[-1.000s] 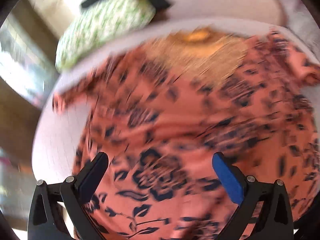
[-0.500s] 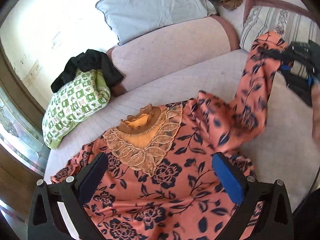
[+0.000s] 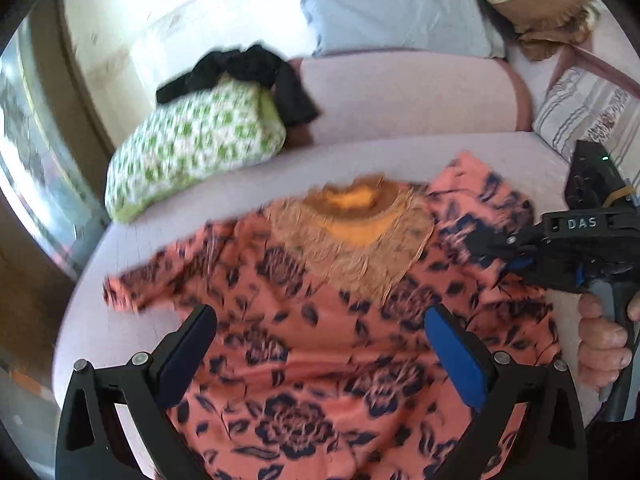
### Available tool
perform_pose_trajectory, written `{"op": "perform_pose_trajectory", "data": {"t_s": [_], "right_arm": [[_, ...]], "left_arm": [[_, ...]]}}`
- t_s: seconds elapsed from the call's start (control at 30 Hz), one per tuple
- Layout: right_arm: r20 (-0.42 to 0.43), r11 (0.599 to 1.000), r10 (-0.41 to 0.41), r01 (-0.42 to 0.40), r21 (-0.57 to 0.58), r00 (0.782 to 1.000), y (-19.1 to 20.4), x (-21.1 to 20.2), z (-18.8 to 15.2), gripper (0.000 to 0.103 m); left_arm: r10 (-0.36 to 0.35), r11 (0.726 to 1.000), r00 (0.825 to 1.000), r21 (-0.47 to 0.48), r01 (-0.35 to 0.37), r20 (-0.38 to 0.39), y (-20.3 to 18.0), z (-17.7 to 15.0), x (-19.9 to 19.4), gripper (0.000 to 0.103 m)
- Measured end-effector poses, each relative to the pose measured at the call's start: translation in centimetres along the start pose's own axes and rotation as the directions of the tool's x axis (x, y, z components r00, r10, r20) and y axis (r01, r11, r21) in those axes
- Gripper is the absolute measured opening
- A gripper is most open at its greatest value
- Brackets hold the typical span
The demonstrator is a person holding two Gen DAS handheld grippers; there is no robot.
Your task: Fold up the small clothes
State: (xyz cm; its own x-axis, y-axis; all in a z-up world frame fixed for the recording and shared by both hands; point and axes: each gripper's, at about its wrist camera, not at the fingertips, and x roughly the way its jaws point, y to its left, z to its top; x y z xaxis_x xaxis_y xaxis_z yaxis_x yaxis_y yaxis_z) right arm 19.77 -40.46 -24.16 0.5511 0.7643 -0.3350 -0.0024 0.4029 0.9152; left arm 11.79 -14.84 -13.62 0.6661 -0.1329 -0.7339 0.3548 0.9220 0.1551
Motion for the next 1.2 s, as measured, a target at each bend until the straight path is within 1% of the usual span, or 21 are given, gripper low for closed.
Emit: {"op": "perform_pose_trajectory", "data": {"t_s": [0.03, 0.07, 0.1, 0.2, 0.3, 0.43, 0.53, 0.6, 0.67, 0.7, 0.73, 0.77, 0.8, 0.83, 0.87, 0.9, 0.97, 1.07, 1.1, 1.17, 1.2], "right_arm": [[-0.034, 1.000, 0.019, -0.018, 0.010, 0.999, -0.1, 1.1, -0.3, 0.040], [-0.046, 0.999, 0.035, -0.035, 0.018, 0.998, 0.0, 1.8, -0.5, 0.074], [-0.031, 0.998, 0.053, -0.052, 0.030, 0.998, 0.1, 1.7, -0.3, 0.083], [0.068, 0.992, 0.110, -0.114, 0.059, 0.992, 0.1, -0.4, 0.4, 0.085], [0.176, 0.988, 0.095, -0.114, 0.100, 0.980, -0.6, -3.6, -1.5, 0.085], [0.282, 0.987, 0.056, -0.095, 0.127, 0.958, 0.4, -8.8, -2.9, 0.085], [0.330, 0.980, 0.073, -0.128, 0.150, 0.941, 0.0, -10.9, -4.1, 0.085], [0.328, 0.979, 0.073, -0.130, 0.154, 0.942, -0.4, -11.0, -3.6, 0.085], [0.321, 0.983, 0.045, -0.100, 0.157, 0.946, -0.8, -11.1, -3.8, 0.085], [0.316, 0.984, 0.027, -0.081, 0.158, 0.948, -1.1, -11.3, -4.0, 0.084], [0.311, 0.985, 0.009, -0.062, 0.161, 0.950, -1.4, -11.0, -3.9, 0.084], [0.306, 0.984, -0.011, -0.043, 0.171, 0.952, -1.7, -10.8, -3.7, 0.084], [0.300, 0.982, -0.027, -0.031, 0.185, 0.954, -2.1, -10.6, -3.6, 0.083], [0.296, 0.980, -0.034, -0.025, 0.196, 0.954, -2.4, -10.8, -3.7, 0.082], [0.295, 0.977, -0.048, -0.016, 0.213, 0.954, -2.7, -10.8, -3.5, 0.079], [0.297, 0.975, -0.057, -0.011, 0.221, 0.953, -3.0, -10.7, -3.5, 0.079], [0.309, 0.971, -0.076, 0.001, 0.238, 0.948, -3.5, -10.9, -3.4, 0.079], [0.330, 0.968, -0.106, 0.021, 0.251, 0.938, -3.7, -11.2, -3.5, 0.079], [0.334, 0.967, -0.119, 0.032, 0.255, 0.935, -3.8, -11.3, -3.5, 0.079], [0.335, 0.964, -0.138, 0.050, 0.260, 0.932, -3.9, -11.2, -3.5, 0.079], [0.333, 0.963, -0.147, 0.058, 0.263, 0.932, -4.0, -11.1, -3.5, 0.079]], "left_arm": [[-0.017, 0.999, 1.000, -0.033, 0.016, -0.023, 0.7, -0.6, 0.4, 0.103], [-0.031, 0.998, 0.999, -0.063, 0.029, -0.043, 1.4, -1.1, 0.9, 0.103], [-0.045, 0.994, 0.997, -0.098, 0.038, -0.064, 2.1, -1.5, 1.4, 0.103], [-0.075, 0.988, 0.994, -0.143, 0.063, -0.083, 3.0, -2.2, 2.0, 0.103], [-0.117, 0.980, 0.988, -0.174, 0.098, -0.103, 3.0, -2.2, 3.0, 0.103], [-0.198, 0.959, 0.971, -0.232, 0.164, -0.132, 2.1, -1.3, 5.3, 0.103], [-0.266, 0.946, 0.943, -0.240, 0.216, -0.200, 0.7, -0.5, 8.6, 0.103], [-0.272, 0.943, 0.935, -0.255, 0.213, -0.226, 0.0, -0.2, 10.5, 0.103], [-0.322, 0.928, 0.912, -0.278, 0.249, -0.256, -0.3, -0.1, 12.7, 0.103], [-0.344, 0.917, 0.902, -0.298, 0.264, -0.259, -0.2, -0.2, 13.5, 0.100], [-0.376, 0.900, 0.891, -0.327, 0.287, -0.254, 0.0, -0.3, 14.1, 0.083], [-0.404, 0.885, 0.879, -0.350, 0.306, -0.254, 0.1, -0.5, 14.5, 0.057], [-0.426, 0.873, 0.865, -0.373, 0.315, -0.265, 0.2, -0.6, 15.0, 0.037], [-0.420, 0.874, 0.868, -0.375, 0.309, -0.264, 0.4, -0.7, 15.2, 0.030], [-0.416, 0.875, 0.874, -0.371, 0.310, -0.251, 0.5, -0.7, 15.1, 0.016], [-0.421, 0.872, 0.876, -0.369, 0.321, -0.234, 0.8, -0.6, 15.0, 0.009], [-0.443, 0.858, 0.874, -0.378, 0.348, -0.201, 1.7, -0.2, 14.5, 0.005], [-0.394, 0.879, 0.908, -0.347, 0.327, -0.141, 3.6, 1.8, 12.6, 0.005], [-0.359, 0.895, 0.925, -0.324, 0.306, -0.120, 4.4, 2.9, 11.8, 0.005], [-0.242, 0.941, 0.966, -0.265, 0.212, -0.089, 6.3, 5.5, 10.5, 0.004], [-0.203, 0.951, 0.976, -0.253, 0.180, -0.072, 7.2, 6.4, 9.7, 0.004]]}}
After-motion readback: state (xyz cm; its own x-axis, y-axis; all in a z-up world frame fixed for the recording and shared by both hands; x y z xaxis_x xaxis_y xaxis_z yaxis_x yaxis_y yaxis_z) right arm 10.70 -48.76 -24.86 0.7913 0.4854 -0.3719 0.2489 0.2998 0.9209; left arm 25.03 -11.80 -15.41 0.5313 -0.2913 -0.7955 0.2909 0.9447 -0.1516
